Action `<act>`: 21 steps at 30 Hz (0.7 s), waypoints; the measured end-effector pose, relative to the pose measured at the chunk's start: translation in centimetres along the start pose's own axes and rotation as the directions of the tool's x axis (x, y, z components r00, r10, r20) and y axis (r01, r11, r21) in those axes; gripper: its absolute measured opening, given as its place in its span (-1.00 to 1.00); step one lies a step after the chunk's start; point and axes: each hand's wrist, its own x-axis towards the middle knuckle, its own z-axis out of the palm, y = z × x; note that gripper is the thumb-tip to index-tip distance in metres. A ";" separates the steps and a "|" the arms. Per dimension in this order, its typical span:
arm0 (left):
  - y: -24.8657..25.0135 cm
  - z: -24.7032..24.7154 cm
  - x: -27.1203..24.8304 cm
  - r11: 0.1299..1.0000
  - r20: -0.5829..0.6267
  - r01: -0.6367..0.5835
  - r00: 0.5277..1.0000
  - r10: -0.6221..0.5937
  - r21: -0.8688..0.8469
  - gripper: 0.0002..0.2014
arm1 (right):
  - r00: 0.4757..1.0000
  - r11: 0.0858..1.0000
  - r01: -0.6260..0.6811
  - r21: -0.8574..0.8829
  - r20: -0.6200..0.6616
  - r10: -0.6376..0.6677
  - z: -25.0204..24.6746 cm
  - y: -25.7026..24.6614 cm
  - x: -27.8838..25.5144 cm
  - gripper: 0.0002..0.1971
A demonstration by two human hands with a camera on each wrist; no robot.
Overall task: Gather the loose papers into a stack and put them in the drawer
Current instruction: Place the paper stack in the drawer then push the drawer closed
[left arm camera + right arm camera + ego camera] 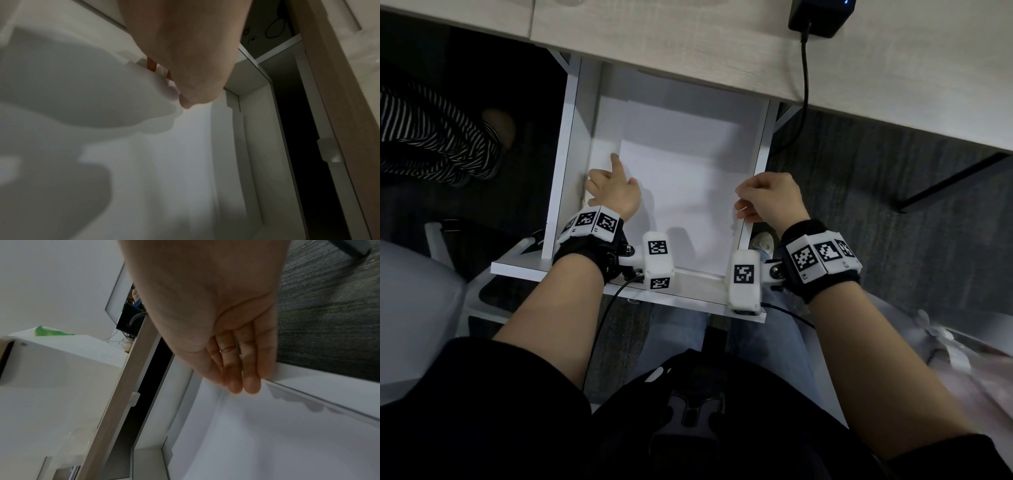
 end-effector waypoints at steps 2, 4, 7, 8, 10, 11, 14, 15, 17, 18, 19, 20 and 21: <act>0.2 -0.1 -0.1 0.997 0.001 0.012 1.000 -0.012 0.075 -0.42 | 1.000 1.000 -0.002 0.005 0.013 0.002 0.0 0.2 0.0 -0.86; 0.4 -0.2 -0.5 0.994 0.014 0.023 1.000 -0.025 0.111 -0.40 | 1.000 1.000 0.000 0.006 0.029 0.000 -0.1 0.2 -0.1 -0.87; 0.6 -0.8 -1.5 0.993 0.071 0.020 0.997 -0.028 0.117 -0.35 | 0.997 1.000 -0.001 0.020 0.073 0.000 -0.2 0.0 -0.6 -0.88; 0.7 -1.1 -2.0 0.996 0.084 0.013 0.996 -0.020 0.090 -0.33 | 0.996 1.000 -0.002 0.028 0.087 0.000 -0.3 -0.2 -1.0 -0.87; 0.7 -2.1 -3.1 1.000 0.094 -0.010 0.996 0.009 0.003 -0.32 | 0.994 0.999 0.003 0.034 0.105 -0.007 -0.4 -0.5 -1.8 -0.88; 0.7 -2.6 -3.7 0.998 0.098 -0.024 0.995 0.030 -0.054 -0.34 | 0.994 0.999 0.011 0.033 0.110 -0.015 -0.5 -0.6 -2.2 -0.90; 0.7 -4.3 -6.3 0.948 0.114 -0.055 0.989 0.094 -0.313 -0.51 | 0.989 0.999 0.046 0.018 0.141 -0.048 -1.2 -1.0 -4.0 -0.95; 0.8 -4.9 -7.5 0.914 0.126 -0.044 0.987 0.103 -0.404 -0.59 | 0.987 0.999 0.050 0.012 0.150 -0.051 -1.4 -0.9 -4.6 -0.91; 1.0 -5.5 -9.4 0.878 0.180 -0.004 0.978 0.102 -0.478 -0.67 | 0.986 0.999 0.046 -0.016 0.158 -0.043 -1.7 -0.8 -5.6 -0.86; 1.1 -5.6 -10.4 0.885 0.235 0.027 0.967 0.094 -0.465 -0.63 | 0.986 0.999 0.044 -0.033 0.160 -0.038 -1.9 -0.7 -6.1 -0.85; 1.1 -5.7 -11.4 0.902 0.310 0.059 0.947 0.084 -0.428 -0.58 | 0.986 0.998 0.042 -0.048 0.163 -0.034 -2.1 -0.5 -6.7 -0.83; 1.1 -5.6 -12.1 0.927 0.405 0.097 0.912 0.063 -0.363 -0.53 | 0.985 0.997 0.038 -0.061 0.172 -0.027 -2.2 -0.5 -7.2 -0.83; 0.9 -5.5 -12.5 0.951 0.498 0.127 0.866 0.032 -0.282 -0.48 | 0.982 0.997 0.034 -0.073 0.186 -0.020 -2.4 -0.4 -7.6 -0.82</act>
